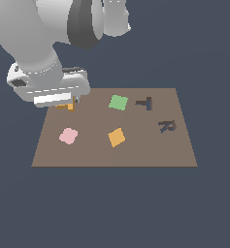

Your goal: Insert a designated object into the corresponding slot on a board.

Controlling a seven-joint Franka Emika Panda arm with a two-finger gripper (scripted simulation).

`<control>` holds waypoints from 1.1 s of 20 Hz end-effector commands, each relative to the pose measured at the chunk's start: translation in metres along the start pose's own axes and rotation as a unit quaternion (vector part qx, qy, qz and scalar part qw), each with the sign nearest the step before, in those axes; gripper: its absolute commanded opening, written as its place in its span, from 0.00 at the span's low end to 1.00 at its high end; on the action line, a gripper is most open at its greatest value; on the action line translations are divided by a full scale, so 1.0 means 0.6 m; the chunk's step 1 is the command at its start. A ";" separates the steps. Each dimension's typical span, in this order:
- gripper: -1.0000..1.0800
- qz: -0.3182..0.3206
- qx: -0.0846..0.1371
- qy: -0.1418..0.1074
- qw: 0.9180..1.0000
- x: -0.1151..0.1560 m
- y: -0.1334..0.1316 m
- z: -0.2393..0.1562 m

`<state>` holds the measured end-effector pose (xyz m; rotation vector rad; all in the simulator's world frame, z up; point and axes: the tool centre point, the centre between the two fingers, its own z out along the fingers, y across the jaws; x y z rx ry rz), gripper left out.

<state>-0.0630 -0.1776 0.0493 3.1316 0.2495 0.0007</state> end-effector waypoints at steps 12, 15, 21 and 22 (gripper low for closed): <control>0.00 0.000 0.000 0.000 1.000 0.000 -0.001 0.032; 0.00 0.000 0.000 0.000 1.000 0.000 -0.001 0.032; 0.00 0.001 0.000 0.000 1.000 0.000 0.000 0.031; 0.00 0.001 0.000 0.000 1.000 0.000 -0.001 0.031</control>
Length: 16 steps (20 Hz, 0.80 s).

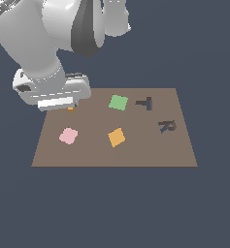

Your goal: Insert a designated object into the corresponding slot on a board.

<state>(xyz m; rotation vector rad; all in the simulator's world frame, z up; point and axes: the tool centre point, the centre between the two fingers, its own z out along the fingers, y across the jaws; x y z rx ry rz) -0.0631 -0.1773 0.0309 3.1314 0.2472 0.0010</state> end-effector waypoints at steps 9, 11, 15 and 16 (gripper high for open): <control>0.00 0.013 0.000 0.000 1.000 -0.003 -0.046 -0.002; 0.00 0.019 0.000 0.000 1.000 -0.003 -0.066 -0.002; 0.00 0.032 0.000 0.000 0.999 -0.004 -0.115 -0.004; 0.00 0.036 0.000 0.000 0.999 -0.004 -0.130 -0.004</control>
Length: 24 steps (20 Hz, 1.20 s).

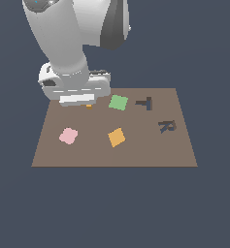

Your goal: Insert a designated object into the corresponding slot on a board.

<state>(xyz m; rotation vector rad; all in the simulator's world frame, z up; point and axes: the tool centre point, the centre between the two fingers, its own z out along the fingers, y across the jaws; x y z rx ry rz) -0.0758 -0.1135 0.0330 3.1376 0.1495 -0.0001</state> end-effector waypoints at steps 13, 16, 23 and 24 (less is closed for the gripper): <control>0.00 0.065 0.000 0.000 0.998 0.005 -0.239 -0.009; 0.00 0.076 0.000 0.000 0.997 0.010 -0.279 -0.010; 0.00 0.094 0.000 0.000 0.996 0.023 -0.344 -0.012; 0.00 0.096 0.000 0.000 0.995 0.024 -0.350 -0.013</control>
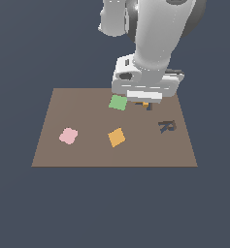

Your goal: Insert a designated object into the corresponding slot on a board.

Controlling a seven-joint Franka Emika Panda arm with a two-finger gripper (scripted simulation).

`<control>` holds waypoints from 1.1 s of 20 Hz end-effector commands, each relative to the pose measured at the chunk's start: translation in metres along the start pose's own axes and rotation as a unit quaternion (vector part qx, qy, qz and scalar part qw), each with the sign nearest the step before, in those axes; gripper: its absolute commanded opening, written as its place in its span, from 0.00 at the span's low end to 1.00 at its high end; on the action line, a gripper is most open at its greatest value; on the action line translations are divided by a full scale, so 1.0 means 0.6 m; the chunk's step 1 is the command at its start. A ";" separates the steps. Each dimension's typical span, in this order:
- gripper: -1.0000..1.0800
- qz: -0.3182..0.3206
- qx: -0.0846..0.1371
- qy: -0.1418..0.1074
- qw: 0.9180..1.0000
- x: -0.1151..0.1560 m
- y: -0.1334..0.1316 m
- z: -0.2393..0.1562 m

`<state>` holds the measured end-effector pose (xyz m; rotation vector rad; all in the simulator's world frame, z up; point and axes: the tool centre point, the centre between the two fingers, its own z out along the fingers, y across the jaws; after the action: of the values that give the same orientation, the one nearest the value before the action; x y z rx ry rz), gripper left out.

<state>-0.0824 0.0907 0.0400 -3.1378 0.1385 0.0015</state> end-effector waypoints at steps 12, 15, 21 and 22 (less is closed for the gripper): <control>0.00 0.009 0.000 0.000 1.000 0.003 -0.030 0.007; 0.00 0.009 0.000 0.000 1.000 0.004 -0.031 0.015; 0.96 0.009 0.000 0.000 1.000 0.004 -0.031 0.015; 0.96 0.009 0.000 0.000 1.000 0.004 -0.031 0.015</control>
<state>-0.0784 0.1090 0.0307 -3.1365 0.1677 0.0017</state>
